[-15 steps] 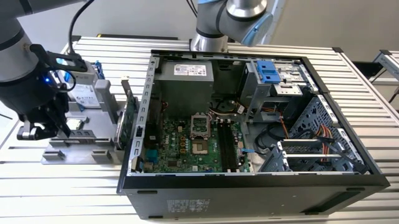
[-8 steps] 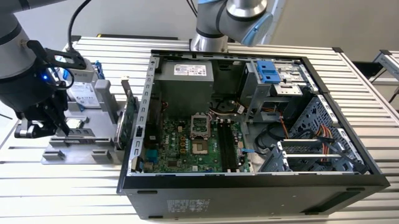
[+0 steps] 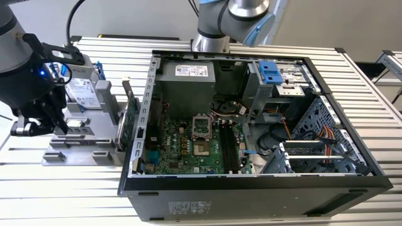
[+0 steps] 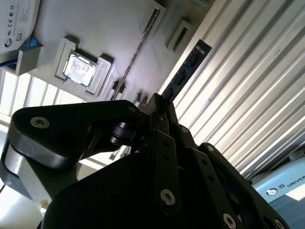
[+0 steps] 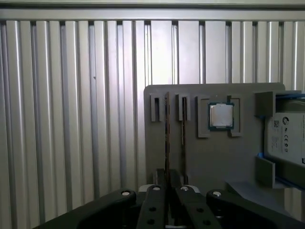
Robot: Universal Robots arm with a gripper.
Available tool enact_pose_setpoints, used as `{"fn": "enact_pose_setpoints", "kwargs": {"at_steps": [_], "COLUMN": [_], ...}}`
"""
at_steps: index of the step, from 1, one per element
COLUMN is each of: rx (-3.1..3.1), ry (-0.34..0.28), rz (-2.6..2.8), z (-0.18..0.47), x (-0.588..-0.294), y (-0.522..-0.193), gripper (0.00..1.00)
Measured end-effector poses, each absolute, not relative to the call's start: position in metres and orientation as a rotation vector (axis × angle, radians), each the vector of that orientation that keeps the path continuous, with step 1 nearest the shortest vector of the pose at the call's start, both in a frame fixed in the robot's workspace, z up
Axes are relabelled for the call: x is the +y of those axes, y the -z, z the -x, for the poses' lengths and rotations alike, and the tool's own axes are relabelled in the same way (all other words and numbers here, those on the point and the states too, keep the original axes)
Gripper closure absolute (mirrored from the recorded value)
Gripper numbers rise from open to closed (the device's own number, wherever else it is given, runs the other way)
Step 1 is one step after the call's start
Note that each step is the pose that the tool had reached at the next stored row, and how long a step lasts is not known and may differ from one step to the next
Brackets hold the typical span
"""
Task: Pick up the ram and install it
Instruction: 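Pick up the ram and move it above insertion slot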
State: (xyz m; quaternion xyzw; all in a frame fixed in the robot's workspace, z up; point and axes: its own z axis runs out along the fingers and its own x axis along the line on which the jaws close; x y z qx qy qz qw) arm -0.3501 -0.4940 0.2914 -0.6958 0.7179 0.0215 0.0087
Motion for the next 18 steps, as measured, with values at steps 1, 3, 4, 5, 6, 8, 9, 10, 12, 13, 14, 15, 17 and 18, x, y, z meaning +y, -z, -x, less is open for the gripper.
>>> {"fn": "enact_pose_setpoints", "kwargs": {"at_steps": [1, 3, 4, 5, 6, 8, 9, 10, 12, 13, 14, 15, 17, 18], "rx": [2.243, 2.243, 2.243, 2.243, 2.243, 2.243, 2.243, 2.243, 2.243, 2.243, 2.243, 2.243, 2.243, 2.243], "ry": [-0.067, -0.067, -0.067, -0.067, -0.067, -0.067, -0.067, -0.067, -0.067, -0.067, -0.067, -0.067, -0.067, -0.067], "rz": [2.174, 2.174, 2.174, 2.174, 2.174, 2.173, 2.173, 2.174, 2.173, 2.174, 2.174, 2.174, 2.174, 2.174], "z": [0.350, 0.350, 0.350, 0.350, 0.350, 0.350, 0.350, 0.350, 0.350, 0.350, 0.350, 0.350, 0.350, 0.350], "x": [-0.494, -0.494, -0.494, -0.494, -0.494, -0.494, -0.494, -0.494, -0.494, -0.494, -0.494, -0.494, -0.494, -0.494], "y": [-0.293, -0.295, -0.296, -0.297, -0.298, -0.300, -0.300, -0.301, -0.303, -0.304, -0.305, -0.306, -0.309, -0.310], "gripper": [1.00, 1.00, 1.00, 1.00, 1.00, 1.00, 1.00, 1.00, 1.00, 1.00, 1.00, 1.00, 1.00, 1.00]}}
